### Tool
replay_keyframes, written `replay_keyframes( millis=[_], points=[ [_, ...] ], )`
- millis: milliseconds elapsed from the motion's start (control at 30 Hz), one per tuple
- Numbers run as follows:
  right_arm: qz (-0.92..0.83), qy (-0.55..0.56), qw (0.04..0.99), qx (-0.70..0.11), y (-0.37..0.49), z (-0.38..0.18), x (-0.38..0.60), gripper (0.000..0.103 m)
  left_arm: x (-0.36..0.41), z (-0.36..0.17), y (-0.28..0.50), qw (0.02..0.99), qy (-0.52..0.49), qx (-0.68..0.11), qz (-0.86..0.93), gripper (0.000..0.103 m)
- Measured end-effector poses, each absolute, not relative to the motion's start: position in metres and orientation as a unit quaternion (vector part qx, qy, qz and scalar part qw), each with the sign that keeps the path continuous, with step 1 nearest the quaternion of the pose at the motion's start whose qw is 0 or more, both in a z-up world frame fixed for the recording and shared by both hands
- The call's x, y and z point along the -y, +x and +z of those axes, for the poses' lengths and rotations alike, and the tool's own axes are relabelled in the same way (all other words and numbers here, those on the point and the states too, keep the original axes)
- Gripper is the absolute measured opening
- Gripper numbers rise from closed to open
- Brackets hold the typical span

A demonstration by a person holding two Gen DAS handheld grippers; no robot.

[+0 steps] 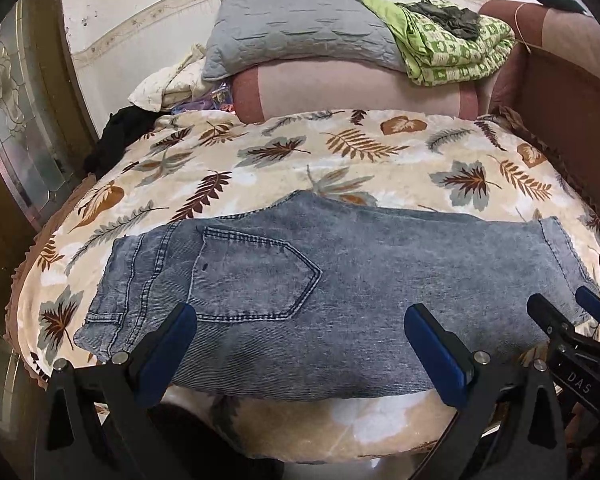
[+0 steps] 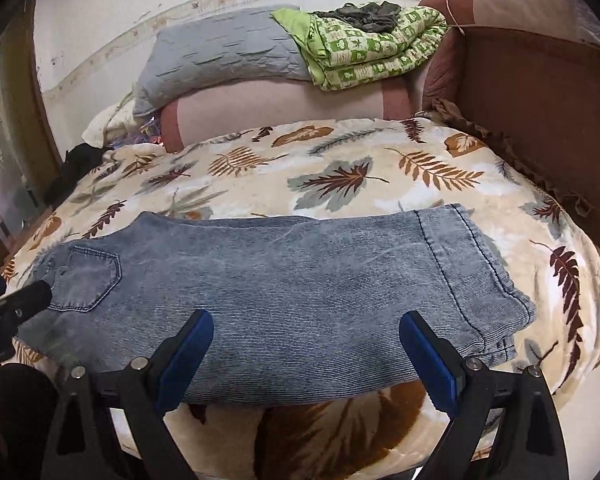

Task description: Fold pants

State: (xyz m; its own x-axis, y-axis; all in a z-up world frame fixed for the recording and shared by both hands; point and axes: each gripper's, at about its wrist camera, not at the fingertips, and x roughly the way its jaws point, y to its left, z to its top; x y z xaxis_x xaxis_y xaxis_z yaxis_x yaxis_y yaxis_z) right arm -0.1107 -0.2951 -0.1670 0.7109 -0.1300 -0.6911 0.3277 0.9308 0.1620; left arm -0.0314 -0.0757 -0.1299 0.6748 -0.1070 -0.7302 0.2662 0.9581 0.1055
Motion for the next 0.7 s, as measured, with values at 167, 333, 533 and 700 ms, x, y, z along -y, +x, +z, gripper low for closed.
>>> replay_keyframes(
  millis=[167,333,533,700],
  points=[
    [-0.124,0.138,0.914,-0.361,-0.109,-0.168,0.295,0.096,0.078,-0.135,-0.03,0.906,0.105,-0.398,-0.103,0.103],
    [-0.125,0.135,0.913,-0.363,-0.108,-0.169,0.295,0.096,0.081,-0.139,-0.03,0.902,0.11,-0.403,-0.107,0.103],
    [-0.125,0.134,0.913,-0.363,-0.108,-0.169,0.296,0.096,0.084,-0.142,-0.029,0.899,0.115,-0.408,-0.108,0.103],
    [-0.124,0.135,0.914,-0.363,-0.108,-0.169,0.296,0.096,0.081,-0.145,-0.025,0.9,0.114,-0.408,-0.102,0.103]
  ],
)
